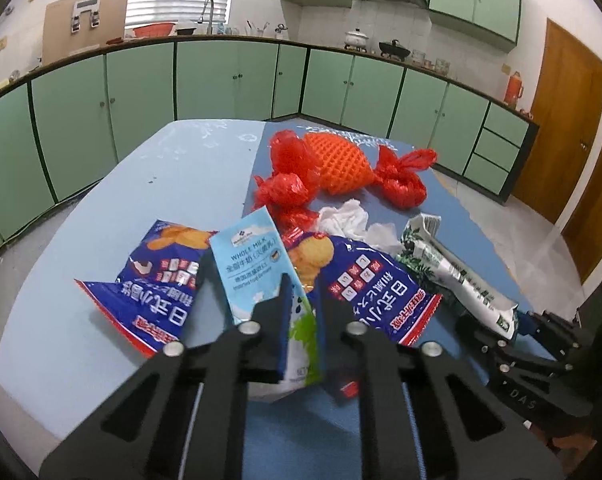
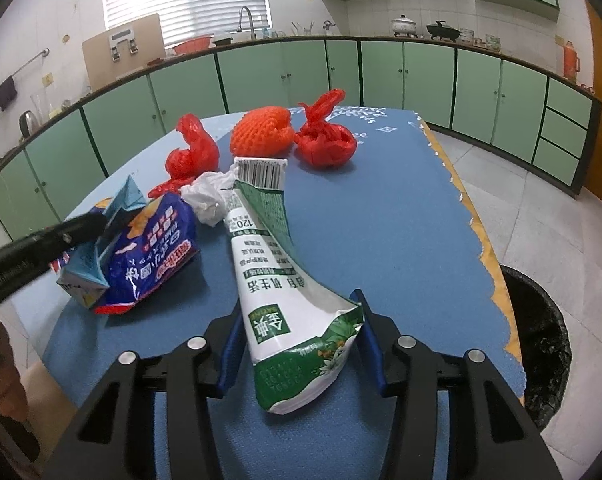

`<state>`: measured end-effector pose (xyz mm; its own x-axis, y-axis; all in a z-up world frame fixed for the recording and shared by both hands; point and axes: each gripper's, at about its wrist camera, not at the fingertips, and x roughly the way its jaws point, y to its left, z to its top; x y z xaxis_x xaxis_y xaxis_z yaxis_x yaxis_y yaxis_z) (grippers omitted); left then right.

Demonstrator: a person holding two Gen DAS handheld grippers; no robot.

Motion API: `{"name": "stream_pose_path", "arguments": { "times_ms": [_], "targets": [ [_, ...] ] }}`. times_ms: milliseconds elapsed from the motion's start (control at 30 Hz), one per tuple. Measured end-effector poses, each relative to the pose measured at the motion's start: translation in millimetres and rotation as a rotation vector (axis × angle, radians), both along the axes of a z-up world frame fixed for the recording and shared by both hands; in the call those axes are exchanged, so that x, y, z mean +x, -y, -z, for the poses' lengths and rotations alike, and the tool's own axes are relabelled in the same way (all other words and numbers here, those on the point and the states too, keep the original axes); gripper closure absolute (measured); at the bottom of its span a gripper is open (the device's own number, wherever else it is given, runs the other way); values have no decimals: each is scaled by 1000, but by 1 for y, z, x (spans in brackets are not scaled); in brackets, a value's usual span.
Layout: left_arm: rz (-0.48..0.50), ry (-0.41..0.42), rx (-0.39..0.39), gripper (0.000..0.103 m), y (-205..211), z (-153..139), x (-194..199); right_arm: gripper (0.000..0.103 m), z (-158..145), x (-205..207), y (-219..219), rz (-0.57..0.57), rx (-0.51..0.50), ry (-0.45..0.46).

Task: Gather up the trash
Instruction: 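Grasp the green-and-white tube packet with the right tool, then grasp the whole-milk carton with the left tool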

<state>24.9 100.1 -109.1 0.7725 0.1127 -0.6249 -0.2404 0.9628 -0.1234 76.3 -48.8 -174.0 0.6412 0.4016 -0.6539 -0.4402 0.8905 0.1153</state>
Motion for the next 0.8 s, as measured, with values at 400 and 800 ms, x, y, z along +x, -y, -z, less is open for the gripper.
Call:
{"name": "stream_pose_path", "arguments": {
  "times_ms": [400, 800],
  "targets": [
    [9, -38, -3, 77, 5, 12, 6, 53, 2, 4, -3, 6, 1, -9],
    [6, 97, 0, 103, -2, -23, -10, 58, -22, 1, 4, 17, 23, 22]
  ]
}}
